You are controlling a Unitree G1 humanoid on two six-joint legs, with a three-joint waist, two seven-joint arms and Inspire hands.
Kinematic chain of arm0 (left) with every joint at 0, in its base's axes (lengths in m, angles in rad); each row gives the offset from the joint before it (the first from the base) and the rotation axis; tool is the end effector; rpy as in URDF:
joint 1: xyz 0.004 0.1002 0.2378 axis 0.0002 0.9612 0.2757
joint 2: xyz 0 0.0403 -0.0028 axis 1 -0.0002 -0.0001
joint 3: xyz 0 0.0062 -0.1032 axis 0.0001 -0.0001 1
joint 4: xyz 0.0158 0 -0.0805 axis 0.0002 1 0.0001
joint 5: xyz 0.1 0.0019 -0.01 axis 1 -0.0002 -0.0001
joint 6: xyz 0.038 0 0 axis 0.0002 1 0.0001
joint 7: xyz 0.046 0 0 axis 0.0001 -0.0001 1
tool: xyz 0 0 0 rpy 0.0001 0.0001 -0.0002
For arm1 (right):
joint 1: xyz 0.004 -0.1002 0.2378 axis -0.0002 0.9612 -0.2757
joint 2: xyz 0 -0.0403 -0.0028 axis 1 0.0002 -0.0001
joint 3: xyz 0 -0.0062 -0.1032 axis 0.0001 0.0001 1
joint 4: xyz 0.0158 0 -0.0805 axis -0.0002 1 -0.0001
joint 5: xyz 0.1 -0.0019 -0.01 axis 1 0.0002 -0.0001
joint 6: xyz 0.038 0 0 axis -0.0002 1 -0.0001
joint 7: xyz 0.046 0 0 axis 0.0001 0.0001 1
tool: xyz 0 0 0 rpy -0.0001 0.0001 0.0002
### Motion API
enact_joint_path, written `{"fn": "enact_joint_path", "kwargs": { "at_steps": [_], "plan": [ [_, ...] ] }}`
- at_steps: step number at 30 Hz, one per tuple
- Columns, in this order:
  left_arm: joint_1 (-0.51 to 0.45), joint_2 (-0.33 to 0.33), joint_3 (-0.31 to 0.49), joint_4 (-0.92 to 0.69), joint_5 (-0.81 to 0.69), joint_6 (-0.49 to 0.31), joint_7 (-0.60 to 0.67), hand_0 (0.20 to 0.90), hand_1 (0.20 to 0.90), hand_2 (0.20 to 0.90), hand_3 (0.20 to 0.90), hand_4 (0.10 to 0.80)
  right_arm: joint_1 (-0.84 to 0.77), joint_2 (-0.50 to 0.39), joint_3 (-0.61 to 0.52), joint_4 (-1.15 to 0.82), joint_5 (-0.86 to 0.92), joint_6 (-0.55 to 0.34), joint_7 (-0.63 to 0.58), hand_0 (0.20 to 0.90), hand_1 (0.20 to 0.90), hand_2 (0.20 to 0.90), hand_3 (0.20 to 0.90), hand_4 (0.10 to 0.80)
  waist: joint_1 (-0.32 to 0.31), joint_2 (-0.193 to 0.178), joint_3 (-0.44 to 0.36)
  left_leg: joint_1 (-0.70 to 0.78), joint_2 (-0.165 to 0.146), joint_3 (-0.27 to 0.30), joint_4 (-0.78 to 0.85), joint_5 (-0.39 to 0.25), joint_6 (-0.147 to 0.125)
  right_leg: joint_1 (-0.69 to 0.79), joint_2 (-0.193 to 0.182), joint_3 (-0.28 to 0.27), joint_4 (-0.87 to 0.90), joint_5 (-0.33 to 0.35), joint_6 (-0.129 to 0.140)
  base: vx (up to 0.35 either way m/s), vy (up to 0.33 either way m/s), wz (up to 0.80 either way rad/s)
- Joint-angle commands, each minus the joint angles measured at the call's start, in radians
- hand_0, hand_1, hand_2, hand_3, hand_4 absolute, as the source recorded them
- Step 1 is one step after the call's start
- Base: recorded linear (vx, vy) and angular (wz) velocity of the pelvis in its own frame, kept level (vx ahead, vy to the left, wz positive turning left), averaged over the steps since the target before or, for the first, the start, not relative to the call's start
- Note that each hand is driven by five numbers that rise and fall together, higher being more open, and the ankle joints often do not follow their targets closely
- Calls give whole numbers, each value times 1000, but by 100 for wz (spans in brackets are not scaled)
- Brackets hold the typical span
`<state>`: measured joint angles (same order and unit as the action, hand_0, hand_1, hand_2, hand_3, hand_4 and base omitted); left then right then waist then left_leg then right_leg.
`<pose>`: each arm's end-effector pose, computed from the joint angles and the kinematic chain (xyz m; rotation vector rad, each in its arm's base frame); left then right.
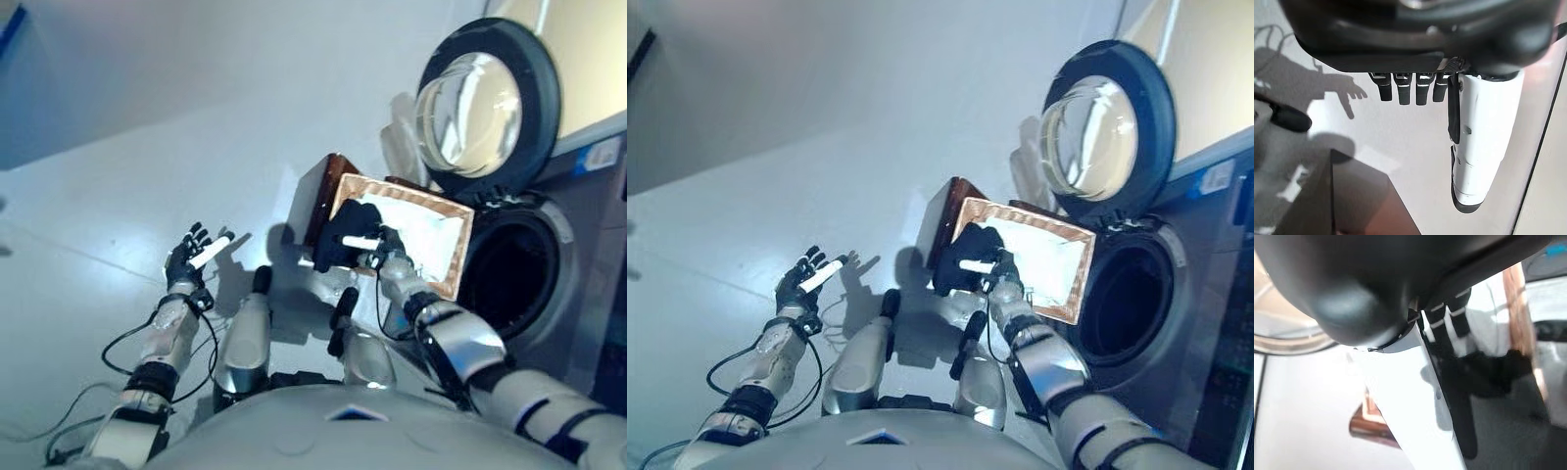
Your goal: Pick up the clothes and place them into the washing machine
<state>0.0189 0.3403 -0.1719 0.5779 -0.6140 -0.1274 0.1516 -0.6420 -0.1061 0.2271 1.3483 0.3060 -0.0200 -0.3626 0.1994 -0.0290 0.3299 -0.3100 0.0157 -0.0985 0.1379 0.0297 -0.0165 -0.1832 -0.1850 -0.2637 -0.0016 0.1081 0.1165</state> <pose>0.1635 0.2215 -0.0455 -0.1702 0.4964 0.2843 0.2649 -0.1486 -0.0300 -0.1997 0.6892 -0.2813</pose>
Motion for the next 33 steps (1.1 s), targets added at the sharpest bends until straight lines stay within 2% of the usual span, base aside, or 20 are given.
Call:
{"fn": "enact_joint_path", "kwargs": {
  "at_steps": [1, 17, 27, 33],
  "plan": [
    [-11, 73, -9, -120, 34, -40, -10, 900, 900, 900, 900, 800, -88, -19, -19, -31, 47, -29, -39, 900, 900, 900, 900, 800, 34, 4, 19, 4, -35, 23, -38, 24, 11, -19, -39, 15, 109, -36, 24, -13, 19, 6],
    [-27, 73, -19, -106, 47, -41, 12, 900, 900, 900, 900, 800, -131, -21, 13, -20, -5, -15, -52, 900, 900, 900, 900, 800, 36, 21, 41, -24, -35, 33, -7, 9, 12, -41, -40, 26, 120, -38, 18, -2, 7, 3],
    [-51, 64, 4, -52, 75, -43, 31, 900, 900, 900, 900, 800, -38, -40, 17, -93, -36, -32, -62, 900, 900, 900, 900, 800, -5, 5, 24, -5, -23, 46, -15, 7, 11, -49, -32, 49, 131, -41, 14, -2, -6, -5],
    [-50, 50, 12, -29, 86, -37, 33, 900, 900, 900, 900, 800, 29, -52, 20, -199, -50, -52, -71, 900, 900, 900, 900, 800, -32, -19, 3, 13, -11, 58, -21, 4, 10, -48, -25, 67, 135, -45, 12, 4, -10, -5]
  ]
}}
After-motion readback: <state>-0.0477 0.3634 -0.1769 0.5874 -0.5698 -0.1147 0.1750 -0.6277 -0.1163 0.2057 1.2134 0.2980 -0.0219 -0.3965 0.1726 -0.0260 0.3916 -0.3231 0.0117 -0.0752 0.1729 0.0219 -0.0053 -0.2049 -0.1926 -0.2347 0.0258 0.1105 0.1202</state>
